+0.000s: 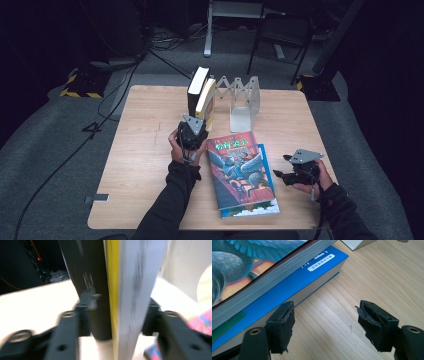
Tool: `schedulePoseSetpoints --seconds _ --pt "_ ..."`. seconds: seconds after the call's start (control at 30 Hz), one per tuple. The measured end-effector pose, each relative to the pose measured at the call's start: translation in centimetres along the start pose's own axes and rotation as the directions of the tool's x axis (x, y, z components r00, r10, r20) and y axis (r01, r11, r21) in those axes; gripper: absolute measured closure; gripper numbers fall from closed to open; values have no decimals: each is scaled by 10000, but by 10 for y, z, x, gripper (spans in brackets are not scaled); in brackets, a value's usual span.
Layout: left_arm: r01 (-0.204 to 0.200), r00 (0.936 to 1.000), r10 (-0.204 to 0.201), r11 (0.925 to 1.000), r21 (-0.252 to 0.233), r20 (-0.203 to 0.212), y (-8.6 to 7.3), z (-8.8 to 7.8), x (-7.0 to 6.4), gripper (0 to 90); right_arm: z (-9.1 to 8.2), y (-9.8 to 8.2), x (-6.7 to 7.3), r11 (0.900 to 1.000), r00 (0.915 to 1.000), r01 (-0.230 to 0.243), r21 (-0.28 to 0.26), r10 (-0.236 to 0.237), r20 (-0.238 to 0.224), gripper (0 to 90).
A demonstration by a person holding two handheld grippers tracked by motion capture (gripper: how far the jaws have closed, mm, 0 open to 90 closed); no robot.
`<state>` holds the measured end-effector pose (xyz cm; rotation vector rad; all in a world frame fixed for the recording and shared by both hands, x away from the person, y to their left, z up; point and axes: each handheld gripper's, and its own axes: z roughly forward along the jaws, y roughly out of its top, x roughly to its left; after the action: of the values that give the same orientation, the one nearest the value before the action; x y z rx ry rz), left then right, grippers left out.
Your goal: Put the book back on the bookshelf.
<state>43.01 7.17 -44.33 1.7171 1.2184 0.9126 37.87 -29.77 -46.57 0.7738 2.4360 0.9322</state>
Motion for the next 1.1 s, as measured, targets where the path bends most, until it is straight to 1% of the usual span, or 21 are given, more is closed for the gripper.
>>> schedulePoseSetpoints --seconds 0.03,0.07,0.1,0.13,0.23,0.27,0.3,0.33,0.37,0.4,0.43,0.47,0.5,0.57,0.6,0.63,0.67,0.73,0.83,0.97,1.1 --pt "24 9999 -25 9999 151 116 -4 2 -1 630 0 0 0 10000 10000 3 34 -3 -26 301" --pt "45 9999 -48 9998 182 163 -7 3 -2 694 1 0 0 10000 10000 -14 40 14 -47 300" --pt "45 9999 -48 9998 182 163 -7 3 -2 717 1 0 0 10000 10000 -14 40 14 -47 300" --pt "13 10000 -15 9999 145 90 -7 4 -3 717 1 0 0 10000 10000 8 54 -7 -56 301" --pt "228 9997 -228 9995 207 -21 -4 6 -2 749 2 0 1 10000 10000 17 44 -17 -84 301" --pt "338 9993 -335 9993 162 -184 -4 6 -2 750 2 0 1 10000 10000 5 51 -4 -65 301" --pt "611 9976 -608 9981 89 -320 -4 7 -2 751 2 0 1 10000 10000 -11 54 12 -67 301" --pt "762 9964 -761 9971 28 -373 -4 8 -2 752 2 0 1 10000 9999 -11 64 11 -106 301" --pt "1026 9935 -1027 9947 -49 -484 -4 10 -4 752 2 0 0 10000 9999 8 53 -7 -120 301" --pt "1303 9888 -1304 9915 -55 -720 -2 12 -9 753 2 -1 0 10000 9999 -36 46 37 -116 301" --pt "1303 9888 -1304 9915 -55 -720 -2 12 -9 753 2 -1 0 10000 9999 -36 46 37 -116 301" --pt "1303 9868 -1302 9915 -59 -966 -1 13 -13 753 2 -1 -1 10000 9999 -60 79 61 -85 301" --pt "1185 9862 -1178 9930 -9 -1161 0 13 -19 753 2 -1 -1 10000 10000 -51 81 51 -75 301" --pt "1041 9868 -1033 9946 -1 -1250 -2 9 -24 753 2 0 0 10000 9999 -4 88 5 -120 301" --pt "937 9871 -928 9956 6 -1304 -3 5 -24 753 1 0 1 10000 10000 30 54 -29 -85 301" --pt "934 9873 -937 9956 -85 -1283 -6 2 -23 753 1 -1 1 10000 10000 2 33 -2 -97 301" --pt "934 9873 -937 9956 -85 -1283 -6 2 -23 752 1 -1 1 10000 10000 2 33 -2 -97 301" --pt "964 9872 -971 9953 -109 -1268 -11 -5 -20 752 1 -2 0 10000 9999 -31 54 32 -104 301" --pt "898 9861 -904 9959 -111 -1392 -12 -7 -21 752 1 -2 -1 9999 10000 -46 106 47 -75 301" --pt "913 9845 -910 9958 -53 -1499 -7 1 -23 752 2 1 2 9999 9999 126 113 -125 -92 301" --pt "1260 9788 -1242 9920 11 -1629 1 13 -25 752 4 0 3 9998 9998 114 159 -112 -142 301"
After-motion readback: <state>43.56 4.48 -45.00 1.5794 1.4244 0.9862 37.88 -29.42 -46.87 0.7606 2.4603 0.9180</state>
